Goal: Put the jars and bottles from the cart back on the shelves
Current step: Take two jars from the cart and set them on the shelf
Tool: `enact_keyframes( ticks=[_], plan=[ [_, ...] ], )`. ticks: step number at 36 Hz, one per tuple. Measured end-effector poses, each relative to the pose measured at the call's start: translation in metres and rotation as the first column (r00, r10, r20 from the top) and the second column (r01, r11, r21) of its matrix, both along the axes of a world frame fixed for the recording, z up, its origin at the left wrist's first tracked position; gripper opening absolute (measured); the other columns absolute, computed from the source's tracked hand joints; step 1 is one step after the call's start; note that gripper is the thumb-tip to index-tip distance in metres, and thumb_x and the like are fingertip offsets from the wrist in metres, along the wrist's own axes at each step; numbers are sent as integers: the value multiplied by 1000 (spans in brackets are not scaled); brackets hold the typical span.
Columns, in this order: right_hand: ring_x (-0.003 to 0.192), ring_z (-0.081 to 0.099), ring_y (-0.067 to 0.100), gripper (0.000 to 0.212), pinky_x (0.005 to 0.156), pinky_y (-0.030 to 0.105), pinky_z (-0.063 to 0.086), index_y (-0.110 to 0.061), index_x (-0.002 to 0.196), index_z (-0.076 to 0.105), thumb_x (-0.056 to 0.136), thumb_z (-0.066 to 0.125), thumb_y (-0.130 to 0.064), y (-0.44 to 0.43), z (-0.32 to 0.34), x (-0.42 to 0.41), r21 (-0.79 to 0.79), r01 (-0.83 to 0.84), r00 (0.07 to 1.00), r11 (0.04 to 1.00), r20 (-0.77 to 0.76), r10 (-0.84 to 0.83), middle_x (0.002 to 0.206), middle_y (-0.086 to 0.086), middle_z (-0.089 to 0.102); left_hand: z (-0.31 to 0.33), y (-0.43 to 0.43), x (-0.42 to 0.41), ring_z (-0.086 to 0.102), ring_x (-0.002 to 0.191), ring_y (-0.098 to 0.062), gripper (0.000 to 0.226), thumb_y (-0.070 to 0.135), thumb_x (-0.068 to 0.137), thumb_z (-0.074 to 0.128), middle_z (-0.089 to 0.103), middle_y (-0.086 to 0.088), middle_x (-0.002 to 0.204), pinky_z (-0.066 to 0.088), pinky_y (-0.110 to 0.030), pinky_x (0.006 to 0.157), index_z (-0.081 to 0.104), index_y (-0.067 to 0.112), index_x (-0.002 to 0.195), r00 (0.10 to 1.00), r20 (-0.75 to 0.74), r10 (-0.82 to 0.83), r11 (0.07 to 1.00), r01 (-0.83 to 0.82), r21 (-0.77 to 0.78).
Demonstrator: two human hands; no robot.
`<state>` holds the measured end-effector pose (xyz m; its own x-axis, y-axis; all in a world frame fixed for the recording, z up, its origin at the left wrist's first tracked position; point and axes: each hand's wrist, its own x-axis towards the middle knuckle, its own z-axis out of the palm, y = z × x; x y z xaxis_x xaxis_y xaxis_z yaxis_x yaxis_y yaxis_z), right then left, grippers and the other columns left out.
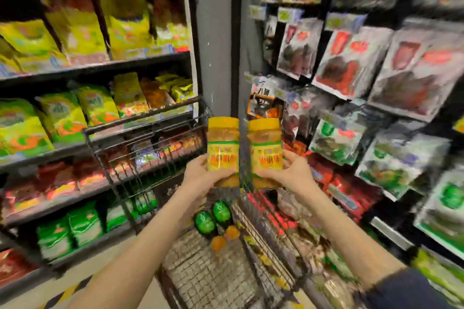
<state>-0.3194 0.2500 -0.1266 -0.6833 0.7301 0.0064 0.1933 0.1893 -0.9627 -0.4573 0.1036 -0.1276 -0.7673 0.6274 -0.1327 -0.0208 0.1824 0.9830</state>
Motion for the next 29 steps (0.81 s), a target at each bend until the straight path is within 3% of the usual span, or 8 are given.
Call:
enact_keyframes(
  ticks=[3, 6, 8, 14, 17, 20, 24, 29],
  plan=[
    [66, 63, -9, 40, 65, 12, 52, -28, 84, 59, 62, 84, -6, 9, 23, 44, 70, 90, 996, 994, -12, -89, 85, -6, 68, 21, 19, 25, 64, 87, -20, 43, 1, 69, 78, 68, -13, 107, 55, -28, 78, 62, 1, 110, 994, -51, -98, 994, 101, 52],
    [86, 66, 6, 42, 84, 31, 54, -31, 87, 61, 59, 88, -16, 14, 44, 90, 115, 211, 977, 971, -30, -209, 92, -6, 69, 36, 38, 53, 65, 80, -12, 42, 3, 69, 78, 69, -11, 104, 56, -17, 68, 63, 7, 108, 974, -77, -213, 971, 220, 90],
    [90, 66, 13, 43, 87, 36, 54, -25, 92, 63, 58, 88, -18, 17, 53, 123, 121, 292, 956, 949, -41, -289, 96, -2, 70, 45, 52, 74, 64, 79, -8, 44, 3, 70, 77, 68, -8, 101, 55, -13, 64, 61, 6, 111, 951, -87, -297, 946, 306, 109],
    [83, 63, 2, 57, 84, 28, 53, -18, 104, 60, 55, 89, -18, 14, 72, 231, 203, 523, 851, 828, -77, -519, 92, -5, 68, 66, 97, 156, 67, 91, -12, 45, 10, 69, 80, 70, 1, 102, 55, -26, 76, 60, 16, 109, 838, -114, -534, 827, 545, 134],
    [81, 61, 0, 54, 80, 17, 52, -19, 101, 56, 58, 88, -16, 4, 80, 287, 227, 614, 786, 756, -90, -612, 87, -11, 63, 75, 116, 207, 66, 80, -2, 36, 7, 71, 77, 68, 6, 92, 55, -14, 63, 60, 18, 102, 766, -119, -632, 747, 643, 170],
    [94, 62, 14, 58, 87, 29, 51, -20, 104, 52, 58, 87, -18, -9, 86, 344, 250, 706, 700, 663, -108, -705, 96, -3, 63, 81, 132, 259, 64, 63, 9, 28, 2, 72, 75, 66, 10, 83, 52, -9, 56, 61, 22, 87, 696, -136, -705, 671, 716, 193],
    [97, 64, 16, 65, 90, 34, 52, -11, 112, 56, 56, 89, -21, -29, 92, 422, 276, 802, 574, 530, -110, -811, 103, 2, 67, 88, 143, 334, 68, 77, -6, 28, 4, 72, 75, 70, 1, 91, 57, -19, 68, 64, 18, 93, 581, -141, -802, 548, 809, 215],
    [94, 64, 14, 59, 88, 32, 52, -16, 106, 58, 56, 89, -18, -59, 105, 517, 300, 870, 443, 392, -126, -888, 99, 0, 67, 101, 141, 434, 67, 83, -10, 40, 9, 68, 78, 70, 0, 95, 55, -20, 65, 62, 14, 104, 452, -112, -885, 412, 872, 264]
  ],
)
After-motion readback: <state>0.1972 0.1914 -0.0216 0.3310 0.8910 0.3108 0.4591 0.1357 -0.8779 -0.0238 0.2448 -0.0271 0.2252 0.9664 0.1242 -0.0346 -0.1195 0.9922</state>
